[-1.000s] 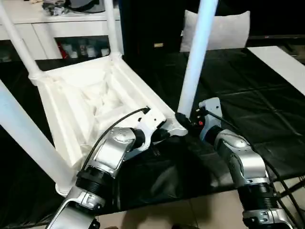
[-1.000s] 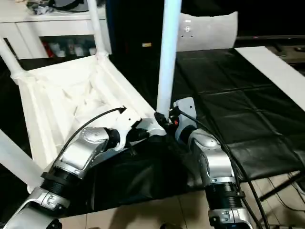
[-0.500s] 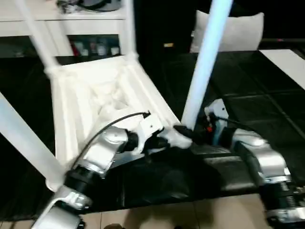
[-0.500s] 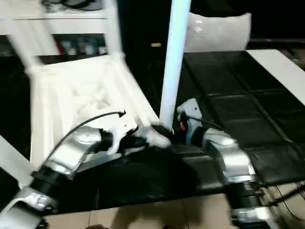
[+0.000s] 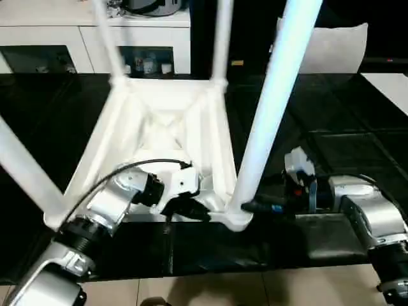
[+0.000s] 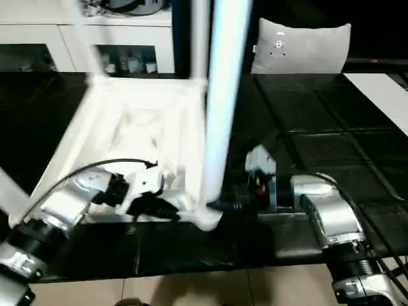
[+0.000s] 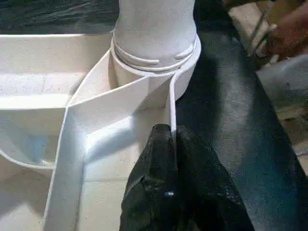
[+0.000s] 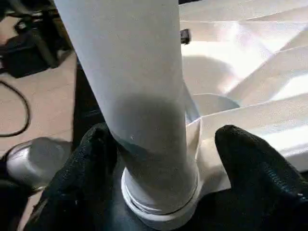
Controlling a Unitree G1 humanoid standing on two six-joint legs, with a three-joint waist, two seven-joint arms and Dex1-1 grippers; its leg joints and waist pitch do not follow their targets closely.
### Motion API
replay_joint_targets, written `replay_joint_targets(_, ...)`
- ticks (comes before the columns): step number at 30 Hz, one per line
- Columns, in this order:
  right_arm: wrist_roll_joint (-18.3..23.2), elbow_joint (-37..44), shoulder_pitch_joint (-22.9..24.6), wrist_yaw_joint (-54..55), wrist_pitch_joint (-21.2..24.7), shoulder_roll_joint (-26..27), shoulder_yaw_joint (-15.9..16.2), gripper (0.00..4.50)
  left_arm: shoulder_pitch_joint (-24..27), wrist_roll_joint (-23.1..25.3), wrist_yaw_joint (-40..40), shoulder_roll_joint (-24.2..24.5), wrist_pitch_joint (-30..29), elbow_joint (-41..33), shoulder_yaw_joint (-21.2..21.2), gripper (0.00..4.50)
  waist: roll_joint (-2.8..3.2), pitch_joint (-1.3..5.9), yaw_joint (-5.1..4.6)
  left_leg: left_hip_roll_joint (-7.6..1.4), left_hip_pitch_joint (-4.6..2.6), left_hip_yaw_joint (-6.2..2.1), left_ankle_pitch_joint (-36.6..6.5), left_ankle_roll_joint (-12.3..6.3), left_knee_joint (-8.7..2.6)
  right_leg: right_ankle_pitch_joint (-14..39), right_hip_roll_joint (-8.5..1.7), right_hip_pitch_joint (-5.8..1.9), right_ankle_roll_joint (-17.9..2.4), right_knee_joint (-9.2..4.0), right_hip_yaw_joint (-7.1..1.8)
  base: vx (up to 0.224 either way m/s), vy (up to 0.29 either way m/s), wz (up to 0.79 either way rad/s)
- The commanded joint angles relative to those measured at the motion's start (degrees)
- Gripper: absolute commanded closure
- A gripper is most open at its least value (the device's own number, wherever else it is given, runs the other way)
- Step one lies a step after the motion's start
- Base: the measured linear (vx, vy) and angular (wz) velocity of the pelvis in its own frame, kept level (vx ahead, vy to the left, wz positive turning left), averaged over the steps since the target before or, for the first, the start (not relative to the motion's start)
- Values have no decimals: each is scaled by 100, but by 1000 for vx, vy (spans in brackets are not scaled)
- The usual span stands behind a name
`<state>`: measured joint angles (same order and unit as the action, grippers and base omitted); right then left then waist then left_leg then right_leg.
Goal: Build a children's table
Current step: Rotate leg to tighten
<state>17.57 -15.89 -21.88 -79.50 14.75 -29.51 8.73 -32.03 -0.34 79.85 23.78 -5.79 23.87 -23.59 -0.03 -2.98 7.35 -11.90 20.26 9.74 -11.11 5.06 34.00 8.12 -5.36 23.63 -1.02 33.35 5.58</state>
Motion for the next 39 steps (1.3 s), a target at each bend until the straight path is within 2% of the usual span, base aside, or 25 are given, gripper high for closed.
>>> replay_joint_targets(1, 79, -34, -80, -211, 38, -79, 51, 138, -134, -77, 370, -49, 175, -128, -192, 450, -35, 418, -31, -140, -22, 29, -1018, -354, -389, 1647, -296, -354, -1153, -313, -254, 0, 0, 0)
replay_joint_targets(6, 161, -93, -150, -423, 133, -50, 125, 163, -161, -92, 447, -35, 288, -64, -215, 450, -49, 409, -19, -132, -15, 26, -1045, -329, -390, 1864, -292, -352, -1063, -331, -251, 0, 0, 0)
replay_joint_targets(7, 163, -104, -158, -448, 140, -50, 130, 184, -167, -93, 451, -34, 305, -51, -220, 450, -47, 409, -19, -134, -17, 25, -1052, -320, -391, 1919, -293, -348, -1041, -337, -249, 0, 0, 0)
replay_joint_targets(10, 184, -108, -169, -512, 163, -54, 149, 199, -167, -92, 463, -32, 320, -42, -218, 450, -50, 410, -17, -133, -23, 25, -1075, -308, -389, 1970, -292, -341, -1013, -345, -248, 0, 0, 0)
replay_joint_targets(12, 207, -90, -165, -543, 197, -57, 166, 230, -160, -83, 469, -31, 328, -37, -210, 450, -50, 413, -21, -137, -19, 22, -1053, -303, -392, 1927, -289, -343, -1018, -338, -249, 0, 0, 0)
replay_joint_targets(19, 385, 93, -64, -548, 499, 14, 108, 254, -129, -113, 421, -48, 288, -6, -141, 450, -55, 413, -17, -134, -17, 25, -1002, -313, -390, 1880, -284, -344, -1039, -328, -249, 0, 0, 0)
replay_joint_targets(23, 433, 382, 101, -29, 789, 197, -2, 255, -91, -153, -36, -184, -126, -96, 48, 450, -38, 403, -8, -134, -23, 28, -1060, -270, -394, 1990, -284, -335, -992, -341, -254, 0, 0, 0)
replay_joint_targets(24, 433, 382, 101, -29, 789, 197, -2, 256, -91, -153, -36, -184, -126, -96, 48, 450, -40, 388, -8, -126, -30, 25, -1146, -244, -402, 2153, -283, -325, -939, -372, -247, 0, 0, 0)
replay_joint_targets(25, 294, 422, 133, 313, 778, 309, -7, 256, -87, -135, -259, -263, -306, -139, 107, 450, -47, 391, -13, -120, -35, 23, -1192, -224, -403, 2244, -288, -330, -910, -377, -242, 0, 0, 0)
replay_joint_targets(26, 42, 444, 160, 982, 788, 544, -40, 256, -44, -126, -629, -418, -607, -269, 202, 450, -40, 387, -34, -111, -31, 15, -1229, -142, -411, 2415, -292, -326, -820, -388, -242, 0, 0, 0)
replay_joint_targets(27, -138, 446, 165, 1562, 832, 772, -92, 256, 14, -138, -923, -561, -899, -428, 274, 450, -46, 352, -94, -96, -22, 2, -1331, -56, -428, 2691, -280, -313, -717, -423, -217, 0, 0, 0)
replay_joint_targets(28, -138, 446, 165, 1562, 832, 772, -92, 256, 14, -138, -923, -561, -899, -428, 274, 450, -42, 338, -115, -79, -40, -6, -1442, -29, -428, 2970, -287, -304, -629, -466, -190, 0, 0, 0)
replay_joint_targets(29, -231, 436, 154, 2007, 885, 965, -157, 256, 63, -132, -1172, -698, -1110, -550, 324, 450, -56, 342, -146, -53, -51, -5, -1512, -24, -410, 3205, -287, -300, -523, -510, -169, 0, 0, 0)
replay_joint_targets(30, -337, 413, 133, 2470, 932, 1164, -227, 257, 98, -109, -1457, -861, -1296, -636, 371, 450, -71, 341, -205, -39, 4, -29, -1502, 7, -415, 3425, -295, -341, -362, -524, -149, 0, 0, 0)
replay_joint_targets(32, -500, 391, 107, 3014, 963, 1386, -278, 259, 133, -70, -1836, -1087, -1509, -725, 423, 450, -75, 358, -338, -25, 21, -47, -1464, 1, -404, 3488, -289, -344, -223, -567, -112, 0, 0, 0)
replay_joint_targets(33, -619, 377, 87, 3431, 981, 1557, -326, 259, 150, -29, -2123, -1270, -1643, -770, 447, 450, -76, 364, -409, -26, 37, -52, -1424, -36, -406, 3369, -285, -348, -245, -568, -106, 0, 0, 0)
replay_joint_targets(34, -695, 343, 49, 3817, 1029, 1715, -407, 260, 155, 11, -2332, -1419, -1723, -784, 450, 450, -75, 362, -433, -26, 49, -56, -1416, -69, -411, 3311, -277, -345, -269, -576, -102, 0, 0, 0)
replay_joint_targets(36, -792, 263, -26, 4360, 1074, 1928, -538, 262, 148, 65, -2654, -1652, -1788, -749, 467, 450, -86, 358, -509, 1, 33, -40, -1466, -114, -388, 3304, -251, -311, -292, -598, -90, 0, 0, 0)
replay_joint_targets(38, -852, 225, -66, 4617, 1047, 2020, -582, 262, 120, 102, -2885, -1795, -1800, -687, 489, 450, -69, 370, -529, 0, 11, -28, -1429, -209, -380, 3229, -249, -290, -313, -612, -108, 0, 0, 0)
replay_joint_targets(39, -950, 226, -110, 5042, 1105, 2235, -679, 262, 35, 209, -3382, -2121, -1791, -516, 556, 450, -43, 368, -537, -9, 24, -19, -1368, -243, -385, 3069, -237, -291, -368, -590, -128, 0, 0, 0)
